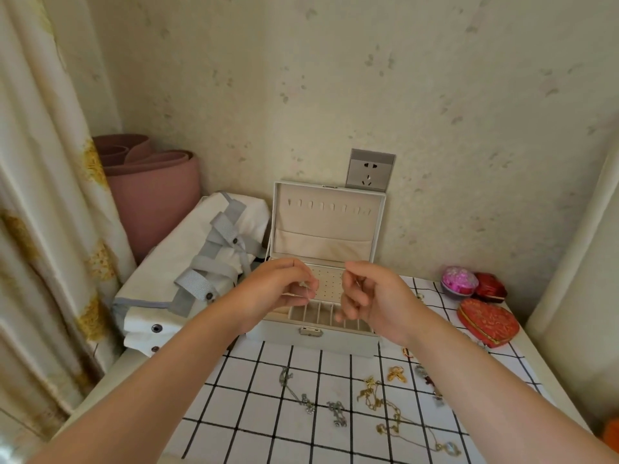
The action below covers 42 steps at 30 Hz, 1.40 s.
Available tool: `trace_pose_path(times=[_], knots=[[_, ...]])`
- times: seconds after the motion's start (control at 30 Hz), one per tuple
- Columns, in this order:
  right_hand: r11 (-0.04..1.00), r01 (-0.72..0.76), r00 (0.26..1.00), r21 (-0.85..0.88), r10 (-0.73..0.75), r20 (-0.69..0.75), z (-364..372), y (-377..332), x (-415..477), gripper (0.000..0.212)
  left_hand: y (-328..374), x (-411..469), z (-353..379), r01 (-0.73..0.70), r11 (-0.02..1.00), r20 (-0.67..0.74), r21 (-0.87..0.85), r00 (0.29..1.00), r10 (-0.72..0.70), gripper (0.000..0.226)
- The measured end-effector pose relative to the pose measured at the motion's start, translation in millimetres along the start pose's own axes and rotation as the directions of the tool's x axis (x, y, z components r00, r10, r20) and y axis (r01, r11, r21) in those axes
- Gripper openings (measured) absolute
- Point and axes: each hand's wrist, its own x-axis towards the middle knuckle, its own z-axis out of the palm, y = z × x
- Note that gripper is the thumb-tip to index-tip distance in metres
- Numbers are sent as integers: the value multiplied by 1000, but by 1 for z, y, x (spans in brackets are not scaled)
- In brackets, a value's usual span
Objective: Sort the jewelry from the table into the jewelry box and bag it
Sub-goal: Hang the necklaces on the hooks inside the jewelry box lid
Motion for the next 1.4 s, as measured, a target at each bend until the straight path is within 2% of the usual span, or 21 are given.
trace_pose_path(times=[0.07, 0.13, 0.2, 0.3, 0.4, 0.43, 0.5, 0.57, 0.67, 0.77, 0.8, 0.9, 0.97, 1.0, 1.1, 1.17, 1.23, 1.3, 1.4], knots=[[996, -47, 999, -74, 49, 14, 0, -1, 2, 25, 0, 2, -3, 5, 995, -26, -97, 1000, -7, 16], [981, -70, 997, -180, 73, 11, -3, 0, 6, 25, 2, 4, -7, -5, 987, -88, -159, 996, -9, 17], [965, -110, 993, -240, 115, 9, -7, 2, 10, 26, 3, 6, -14, -31, 989, -162, -147, 987, 7, 15], [960, -157, 987, -234, 159, -11, -13, 5, 15, 25, 0, 14, -28, -51, 998, -299, 23, 953, 55, 13], [966, -130, 991, -223, 121, -53, -18, 7, 20, 23, -10, 22, -45, -38, 963, -409, 268, 900, 149, 12], [973, -117, 992, -198, 105, -67, -19, 8, 21, 23, -13, 24, -52, -27, 924, -424, 382, 883, 201, 12], [988, -92, 992, -126, 80, -94, -19, 7, 23, 21, -18, 25, -63, 22, 773, -405, 634, 861, 307, 13], [993, -59, 992, -97, 47, -119, -18, 6, 26, 21, -23, 27, -70, 76, 625, -359, 777, 869, 340, 13], [981, -9, 988, -194, -21, -153, -12, 2, 32, 22, -30, 31, -72, 113, 500, -292, 858, 909, 296, 12], [917, 21, 984, -399, -90, -155, 1, -5, 41, 26, -33, 34, -70, 108, 375, -213, 921, 944, 252, 16], [882, 22, 985, -470, -100, -142, 6, -7, 44, 28, -33, 36, -70, 110, 371, -202, 922, 955, 219, 16], [783, 29, 990, -621, -108, -91, 26, -16, 58, 29, -32, 41, -72, 68, 478, -187, 876, 960, 207, 14], [719, 52, 988, -693, -137, -68, 38, -22, 68, 28, -25, 45, -72, -44, 564, -176, 825, 927, 330, 26], [686, 68, 986, -725, -157, -56, 44, -25, 72, 29, -17, 45, -69, -114, 638, -181, 761, 908, 378, 32], [622, 109, 979, -776, -201, -23, 57, -37, 83, 31, 9, 42, -57, -267, 845, -180, 464, 905, 385, 42], [603, 118, 977, -789, -214, -18, 61, -46, 89, 30, 22, 42, -52, -256, 946, -145, 197, 947, 286, 42], [581, 116, 973, -806, -230, -26, 62, -54, 96, 28, 30, 42, -53, -210, 977, -91, 35, 973, 212, 35], [586, 96, 972, -805, -228, -50, 60, -58, 103, 24, 33, 46, -59, -209, 975, -78, 82, 973, 215, 27], [564, 66, 975, -823, -210, -66, 53, -60, 113, 22, 36, 59, -69, -216, 941, -130, 260, 958, 256, 22]])
